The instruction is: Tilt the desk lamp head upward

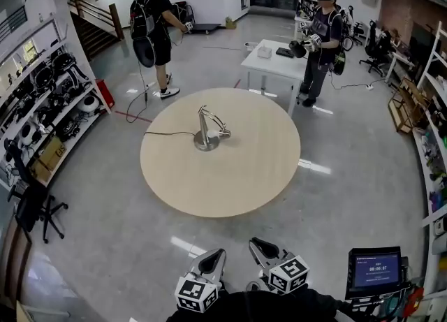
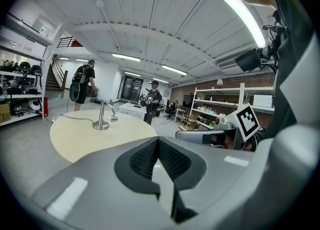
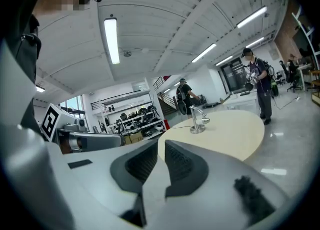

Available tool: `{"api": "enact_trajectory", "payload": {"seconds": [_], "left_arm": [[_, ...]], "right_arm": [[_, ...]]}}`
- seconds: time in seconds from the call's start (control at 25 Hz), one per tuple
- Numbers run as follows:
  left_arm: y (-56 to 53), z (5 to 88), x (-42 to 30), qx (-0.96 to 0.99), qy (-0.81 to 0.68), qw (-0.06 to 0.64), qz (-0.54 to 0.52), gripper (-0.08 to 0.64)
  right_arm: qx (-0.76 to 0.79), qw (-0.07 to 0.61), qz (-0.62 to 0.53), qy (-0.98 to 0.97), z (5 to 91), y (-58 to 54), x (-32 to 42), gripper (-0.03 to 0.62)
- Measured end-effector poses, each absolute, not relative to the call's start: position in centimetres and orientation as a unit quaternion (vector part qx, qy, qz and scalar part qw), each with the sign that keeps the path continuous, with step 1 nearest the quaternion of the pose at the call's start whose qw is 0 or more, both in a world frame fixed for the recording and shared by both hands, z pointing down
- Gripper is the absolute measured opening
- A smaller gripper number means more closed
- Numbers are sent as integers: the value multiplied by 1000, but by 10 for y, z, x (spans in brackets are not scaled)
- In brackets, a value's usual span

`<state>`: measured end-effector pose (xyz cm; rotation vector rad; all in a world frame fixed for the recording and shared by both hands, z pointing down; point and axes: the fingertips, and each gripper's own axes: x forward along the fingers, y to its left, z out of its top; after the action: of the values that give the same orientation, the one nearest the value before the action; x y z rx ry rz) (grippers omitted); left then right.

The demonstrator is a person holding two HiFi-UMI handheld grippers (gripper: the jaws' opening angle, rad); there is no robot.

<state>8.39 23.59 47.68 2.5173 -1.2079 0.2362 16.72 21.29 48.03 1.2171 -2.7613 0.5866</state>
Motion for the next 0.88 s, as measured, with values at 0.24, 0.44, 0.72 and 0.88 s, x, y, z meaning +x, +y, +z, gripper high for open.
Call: {"api": "enact_trajectory", "payload": {"seconds": [0.24, 0.44, 0.72, 0.88], "left_arm": [[181, 468, 62, 905, -387, 162, 70, 6], [130, 476, 27, 913, -369, 164, 57, 6], [90, 484, -23, 917, -350, 186, 47, 6], [77, 491, -40, 917, -340, 205, 48, 6]], "right_arm": [[444, 38, 187, -875, 475, 165, 152, 28], [474, 38, 187, -860, 484, 120, 124, 28], [495, 60, 198, -844, 489, 87, 78, 28], [501, 64, 215, -836, 491, 76, 60, 27]]}}
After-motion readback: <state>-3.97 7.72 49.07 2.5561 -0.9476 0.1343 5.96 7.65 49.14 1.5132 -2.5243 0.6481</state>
